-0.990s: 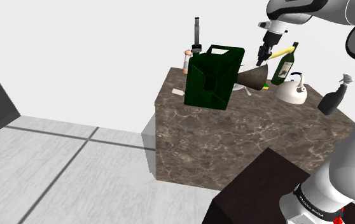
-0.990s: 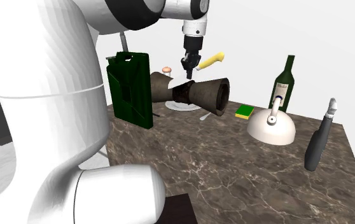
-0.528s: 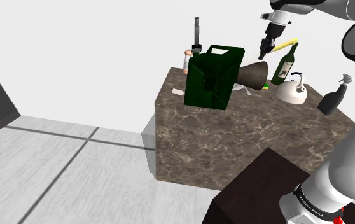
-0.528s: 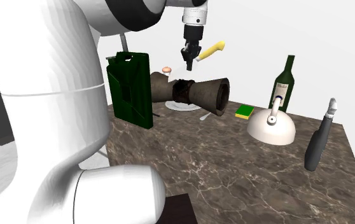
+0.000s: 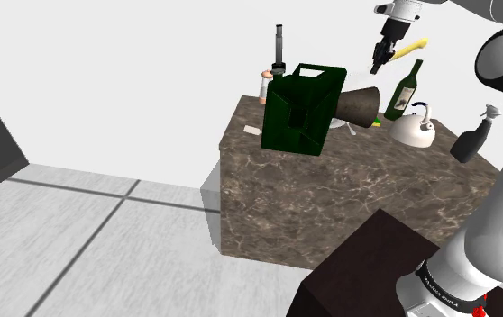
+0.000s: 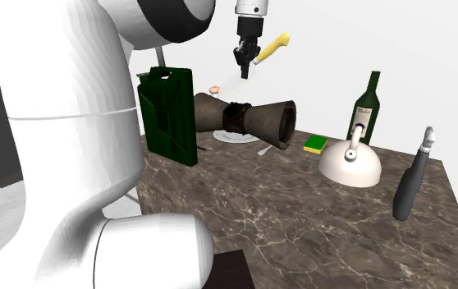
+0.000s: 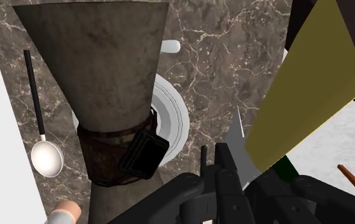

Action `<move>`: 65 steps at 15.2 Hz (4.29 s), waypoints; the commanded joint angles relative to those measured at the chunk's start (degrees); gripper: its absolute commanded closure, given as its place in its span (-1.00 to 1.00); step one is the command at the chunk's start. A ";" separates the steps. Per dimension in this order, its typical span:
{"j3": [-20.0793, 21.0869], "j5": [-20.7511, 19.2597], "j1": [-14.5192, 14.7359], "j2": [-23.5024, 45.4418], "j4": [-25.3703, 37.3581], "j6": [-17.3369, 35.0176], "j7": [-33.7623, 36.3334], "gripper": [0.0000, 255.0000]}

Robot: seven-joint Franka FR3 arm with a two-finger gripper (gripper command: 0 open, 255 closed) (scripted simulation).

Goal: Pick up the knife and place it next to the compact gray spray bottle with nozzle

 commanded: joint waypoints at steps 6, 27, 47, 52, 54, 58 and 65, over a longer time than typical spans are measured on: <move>-2.05 -5.21 -0.77 -8.76 -8.67 1.30 -3.88 1.00; -14.40 -15.00 -10.19 -22.05 -17.21 -0.75 -25.48 1.00; -17.22 -17.54 -12.75 -24.64 -31.33 11.72 -29.39 1.00; -17.72 -17.64 -12.90 -24.57 -35.10 15.54 -29.64 1.00; -18.00 -17.59 -12.91 -24.41 -36.52 17.07 -29.82 1.00; -18.72 -17.30 -12.84 -23.85 -39.20 20.14 -30.33 1.00; -20.36 -16.05 -12.43 -22.02 -43.43 25.55 -31.77 1.00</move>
